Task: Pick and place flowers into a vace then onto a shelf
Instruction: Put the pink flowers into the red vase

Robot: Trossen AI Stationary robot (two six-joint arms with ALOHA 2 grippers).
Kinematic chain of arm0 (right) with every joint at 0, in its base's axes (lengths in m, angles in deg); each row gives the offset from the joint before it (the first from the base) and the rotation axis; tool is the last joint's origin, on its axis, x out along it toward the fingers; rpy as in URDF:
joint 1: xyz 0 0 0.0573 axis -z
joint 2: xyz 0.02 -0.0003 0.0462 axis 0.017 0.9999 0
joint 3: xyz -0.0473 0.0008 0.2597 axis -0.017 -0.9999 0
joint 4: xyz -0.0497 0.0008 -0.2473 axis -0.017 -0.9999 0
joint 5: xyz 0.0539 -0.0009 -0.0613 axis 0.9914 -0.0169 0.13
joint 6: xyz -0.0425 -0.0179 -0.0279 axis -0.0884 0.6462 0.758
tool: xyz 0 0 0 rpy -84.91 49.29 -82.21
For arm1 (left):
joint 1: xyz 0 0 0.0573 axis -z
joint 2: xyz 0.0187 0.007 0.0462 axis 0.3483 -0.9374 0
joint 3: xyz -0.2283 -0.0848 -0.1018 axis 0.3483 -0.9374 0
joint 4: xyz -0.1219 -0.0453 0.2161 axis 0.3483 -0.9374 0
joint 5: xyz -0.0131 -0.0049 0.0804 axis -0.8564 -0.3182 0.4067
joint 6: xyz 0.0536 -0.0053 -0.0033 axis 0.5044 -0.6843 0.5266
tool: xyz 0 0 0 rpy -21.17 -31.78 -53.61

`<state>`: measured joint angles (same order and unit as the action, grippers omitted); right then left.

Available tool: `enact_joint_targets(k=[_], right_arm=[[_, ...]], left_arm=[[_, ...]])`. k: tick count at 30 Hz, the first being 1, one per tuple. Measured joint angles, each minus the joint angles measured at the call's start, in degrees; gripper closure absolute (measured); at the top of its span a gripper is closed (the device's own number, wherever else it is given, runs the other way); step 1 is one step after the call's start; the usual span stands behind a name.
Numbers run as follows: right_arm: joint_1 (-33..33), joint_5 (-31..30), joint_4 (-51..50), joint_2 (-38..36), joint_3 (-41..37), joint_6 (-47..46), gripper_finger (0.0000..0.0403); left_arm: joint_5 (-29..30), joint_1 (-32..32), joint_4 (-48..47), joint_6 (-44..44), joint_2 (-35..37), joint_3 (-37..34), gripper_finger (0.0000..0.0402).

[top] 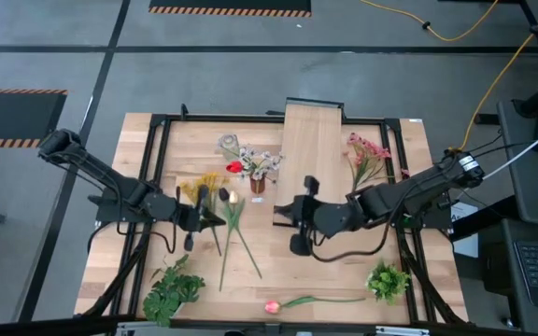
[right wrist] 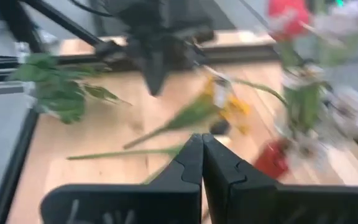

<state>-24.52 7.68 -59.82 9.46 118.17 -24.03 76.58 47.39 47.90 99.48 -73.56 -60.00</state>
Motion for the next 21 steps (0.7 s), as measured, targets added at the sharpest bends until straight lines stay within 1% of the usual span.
enact_joint_targets(k=[4,8,10,14,21], right_arm=[[-0.03,-2.36,-11.66,-0.04,3.55,-9.29,0.0397],[-0.01,-6.51,-24.88,-0.04,6.30,-20.19,0.0397],[0.01,-7.40,-31.01,-0.04,7.31,-25.87,0.0397],[0.01,-7.57,-39.17,-0.04,8.42,-35.34,0.0397],[1.16,-6.86,-51.65,-0.48,8.74,-48.37,0.0397]], left_arm=[[-0.08,0.00,1.29,-0.05,-0.24,0.00,0.0400],[-2.30,-0.02,2.62,-0.10,-0.24,0.00,0.0398],[-3.68,-0.02,3.05,-0.14,-0.24,0.02,0.0400],[-3.85,-0.02,3.05,-0.09,-0.24,0.02,0.0399],[-3.82,-0.04,3.05,-0.07,-0.24,0.02,0.0398]])
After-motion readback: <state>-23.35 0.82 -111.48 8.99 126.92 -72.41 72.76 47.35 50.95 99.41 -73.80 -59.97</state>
